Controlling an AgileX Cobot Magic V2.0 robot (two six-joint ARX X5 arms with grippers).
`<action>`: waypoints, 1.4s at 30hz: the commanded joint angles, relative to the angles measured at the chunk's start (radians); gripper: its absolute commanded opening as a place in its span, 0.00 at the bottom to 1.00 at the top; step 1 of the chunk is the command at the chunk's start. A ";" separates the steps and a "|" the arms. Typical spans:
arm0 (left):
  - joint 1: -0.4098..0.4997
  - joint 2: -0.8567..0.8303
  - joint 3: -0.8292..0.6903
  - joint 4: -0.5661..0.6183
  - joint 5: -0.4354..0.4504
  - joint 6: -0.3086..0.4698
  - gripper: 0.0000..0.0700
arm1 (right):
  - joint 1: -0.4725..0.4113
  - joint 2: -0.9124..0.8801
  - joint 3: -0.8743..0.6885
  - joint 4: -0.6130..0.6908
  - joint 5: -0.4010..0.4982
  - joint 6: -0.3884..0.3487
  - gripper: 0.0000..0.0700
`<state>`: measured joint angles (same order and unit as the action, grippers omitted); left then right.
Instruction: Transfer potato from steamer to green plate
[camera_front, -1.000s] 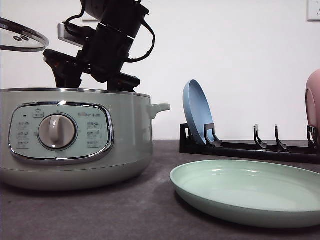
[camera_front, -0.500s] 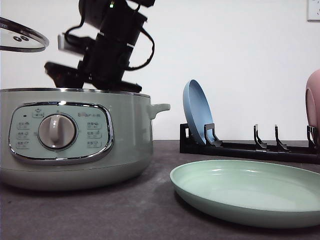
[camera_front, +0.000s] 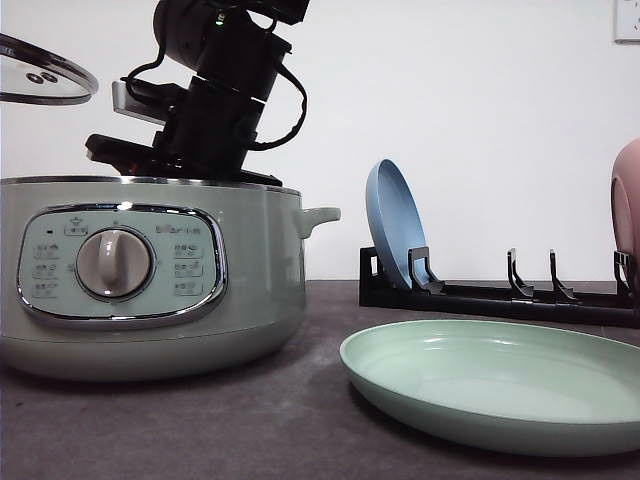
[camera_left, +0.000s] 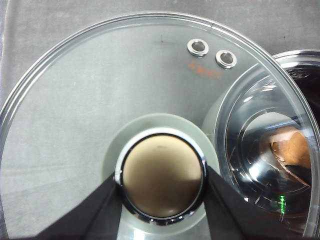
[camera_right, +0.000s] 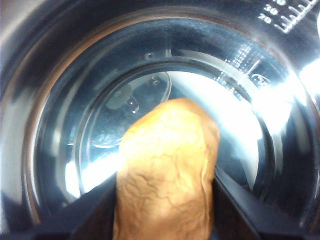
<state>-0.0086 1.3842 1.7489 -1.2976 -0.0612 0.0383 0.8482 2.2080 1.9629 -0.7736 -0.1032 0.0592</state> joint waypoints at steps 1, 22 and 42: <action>0.002 -0.006 0.031 0.037 -0.003 -0.002 0.00 | 0.009 -0.002 0.029 0.008 0.000 0.012 0.26; -0.007 -0.006 0.031 0.041 0.059 -0.002 0.00 | -0.076 -0.500 0.029 -0.202 0.003 -0.037 0.26; -0.116 -0.006 0.031 0.042 0.096 -0.002 0.00 | -0.218 -1.077 -0.850 0.066 0.008 0.155 0.26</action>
<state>-0.1191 1.3842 1.7491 -1.2903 0.0303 0.0387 0.6218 1.1246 1.1256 -0.7242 -0.0984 0.1568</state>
